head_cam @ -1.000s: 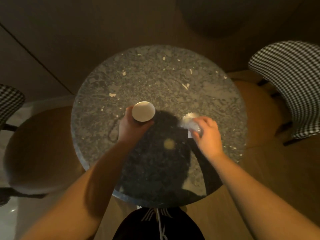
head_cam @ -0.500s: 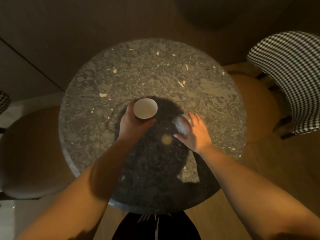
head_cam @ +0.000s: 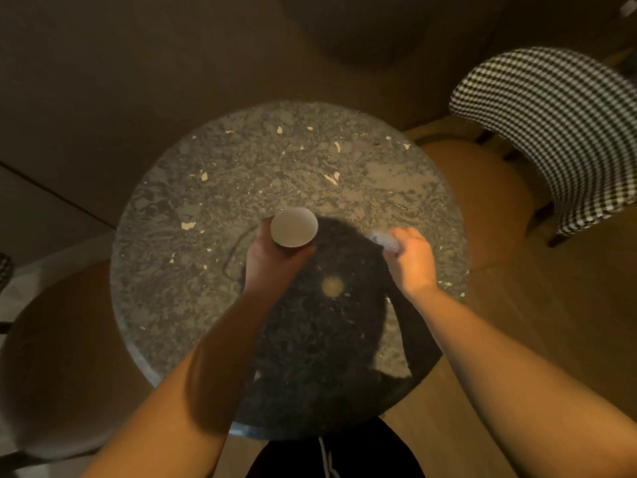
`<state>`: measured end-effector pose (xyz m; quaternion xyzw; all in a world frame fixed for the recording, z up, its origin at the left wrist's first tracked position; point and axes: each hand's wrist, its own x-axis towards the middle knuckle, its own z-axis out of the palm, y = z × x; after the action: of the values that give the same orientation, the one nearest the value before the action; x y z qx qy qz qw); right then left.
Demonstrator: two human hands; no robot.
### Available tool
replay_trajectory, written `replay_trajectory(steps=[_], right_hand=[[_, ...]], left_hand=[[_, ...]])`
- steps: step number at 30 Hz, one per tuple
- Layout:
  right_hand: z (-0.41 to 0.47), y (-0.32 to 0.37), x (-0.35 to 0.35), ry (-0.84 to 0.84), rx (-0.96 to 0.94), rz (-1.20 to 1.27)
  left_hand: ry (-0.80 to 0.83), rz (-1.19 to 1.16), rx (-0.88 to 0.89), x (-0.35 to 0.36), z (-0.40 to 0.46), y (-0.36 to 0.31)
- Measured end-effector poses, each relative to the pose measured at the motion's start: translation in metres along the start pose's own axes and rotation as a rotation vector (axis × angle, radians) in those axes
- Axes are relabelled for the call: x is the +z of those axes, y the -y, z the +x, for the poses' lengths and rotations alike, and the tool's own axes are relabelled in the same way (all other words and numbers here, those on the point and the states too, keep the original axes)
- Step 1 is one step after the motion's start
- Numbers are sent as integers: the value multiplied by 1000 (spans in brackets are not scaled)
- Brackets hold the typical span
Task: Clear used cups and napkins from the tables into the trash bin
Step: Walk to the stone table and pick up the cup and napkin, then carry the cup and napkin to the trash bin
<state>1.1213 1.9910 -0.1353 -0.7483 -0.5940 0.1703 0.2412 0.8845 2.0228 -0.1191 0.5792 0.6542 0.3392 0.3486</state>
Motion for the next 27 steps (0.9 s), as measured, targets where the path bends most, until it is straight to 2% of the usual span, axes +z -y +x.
replay_trajectory(steps=[6, 11, 20, 27], right_hand=[[-51, -26, -43, -155, 236, 48], [-132, -53, -70, -336, 415, 43], [-361, -70, -87, -641, 895, -24], [-546, -37, -73, -942, 1332, -30]], left_hand=[[105, 6, 168, 31, -16, -41], [312, -61, 320, 75, -62, -60], [919, -68, 599, 127, -218, -77], [1350, -35, 777, 145, -373, -86]])
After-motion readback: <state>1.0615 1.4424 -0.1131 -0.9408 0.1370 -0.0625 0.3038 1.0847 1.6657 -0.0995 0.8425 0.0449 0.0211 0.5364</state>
